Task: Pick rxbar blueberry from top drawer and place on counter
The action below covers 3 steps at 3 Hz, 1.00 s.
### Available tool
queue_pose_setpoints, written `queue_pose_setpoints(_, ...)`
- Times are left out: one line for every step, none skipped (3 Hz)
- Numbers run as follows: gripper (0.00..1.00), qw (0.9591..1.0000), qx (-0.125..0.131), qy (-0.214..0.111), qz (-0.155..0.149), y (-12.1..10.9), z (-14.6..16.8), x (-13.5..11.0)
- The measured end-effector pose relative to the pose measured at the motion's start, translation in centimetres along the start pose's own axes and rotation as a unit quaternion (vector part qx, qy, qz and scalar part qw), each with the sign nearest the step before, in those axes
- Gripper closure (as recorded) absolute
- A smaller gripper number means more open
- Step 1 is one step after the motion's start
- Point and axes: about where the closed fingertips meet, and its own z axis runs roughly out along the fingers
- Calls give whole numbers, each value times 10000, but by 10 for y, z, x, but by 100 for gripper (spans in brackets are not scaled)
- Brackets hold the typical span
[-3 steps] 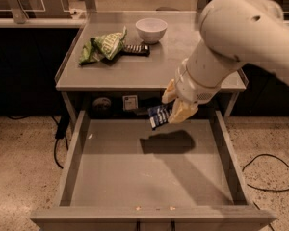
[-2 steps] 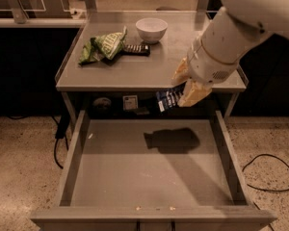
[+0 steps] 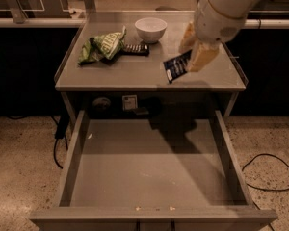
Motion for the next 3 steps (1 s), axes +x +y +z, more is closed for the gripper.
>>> queue_pose_setpoints(100, 9997, -228, 16, -89, -52, 36, 5)
queue_pose_setpoints(100, 9994, -277, -70, -198, -100, 76, -5)
queue_pose_setpoints(100, 9990, -385, -201, -143, -126, 113, -8)
